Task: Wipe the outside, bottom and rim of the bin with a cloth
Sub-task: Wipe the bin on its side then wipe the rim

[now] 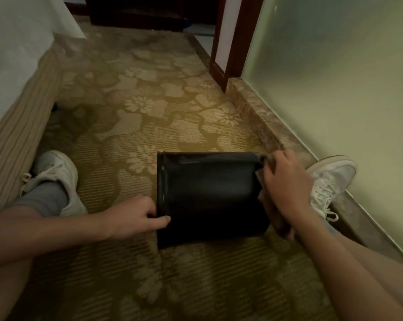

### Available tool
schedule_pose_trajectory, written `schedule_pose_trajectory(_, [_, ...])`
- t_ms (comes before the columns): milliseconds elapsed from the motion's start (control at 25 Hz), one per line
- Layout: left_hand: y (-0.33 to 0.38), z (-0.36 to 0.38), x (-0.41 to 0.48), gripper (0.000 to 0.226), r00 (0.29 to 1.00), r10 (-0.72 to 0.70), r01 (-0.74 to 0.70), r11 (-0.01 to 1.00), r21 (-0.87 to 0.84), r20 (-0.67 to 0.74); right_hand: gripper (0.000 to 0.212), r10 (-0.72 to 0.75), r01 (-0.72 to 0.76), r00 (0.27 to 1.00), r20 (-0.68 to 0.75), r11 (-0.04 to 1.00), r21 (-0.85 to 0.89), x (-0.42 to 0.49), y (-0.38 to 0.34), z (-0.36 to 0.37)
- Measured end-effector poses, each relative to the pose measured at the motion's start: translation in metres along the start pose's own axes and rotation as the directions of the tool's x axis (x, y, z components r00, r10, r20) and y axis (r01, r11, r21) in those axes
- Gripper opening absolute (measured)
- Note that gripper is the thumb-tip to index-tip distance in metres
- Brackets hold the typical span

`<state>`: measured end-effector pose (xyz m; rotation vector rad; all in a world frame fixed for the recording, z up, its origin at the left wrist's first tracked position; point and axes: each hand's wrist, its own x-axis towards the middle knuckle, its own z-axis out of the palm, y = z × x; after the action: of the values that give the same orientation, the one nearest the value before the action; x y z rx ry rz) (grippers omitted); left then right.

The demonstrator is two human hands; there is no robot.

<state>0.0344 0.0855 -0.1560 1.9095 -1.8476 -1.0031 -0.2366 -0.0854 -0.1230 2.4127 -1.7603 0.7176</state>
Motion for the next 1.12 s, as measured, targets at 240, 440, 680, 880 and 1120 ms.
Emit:
schedule_pose_trajectory(240, [0.005,-0.007,-0.004,0.041,0.982,-0.008,0.016,0.999,-0.042,0.189,0.016,-0.118,0.115,0.993,-0.008,0.956,0.269,-0.010,-0.105,-0.012])
schedule_pose_trajectory(440, [-0.003,-0.006,-0.002,0.045,0.950,0.025,0.019,0.991,-0.136,0.311,0.020,-0.406,0.360,0.897,0.174,0.900,0.244,-0.017,-0.178,0.011])
schedule_pose_trajectory(680, [0.003,-0.006,0.001,0.050,0.836,-0.125,0.210,0.972,-0.102,0.534,0.019,0.092,-0.096,0.984,0.150,0.995,0.020,0.024,-0.021,-0.002])
schedule_pose_trajectory(880, [0.009,-0.041,0.012,0.094,0.843,-0.206,0.336,0.923,-0.188,0.496,0.022,0.267,-0.294,0.955,0.130,0.907,0.301,0.019,-0.016,-0.001])
schedule_pose_trajectory(1120, [0.016,-0.043,0.011,0.053,0.908,-0.260,0.389,0.813,-0.433,0.328,0.022,0.259,-0.287,0.957,0.127,0.905,0.315,0.016,-0.016,-0.008])
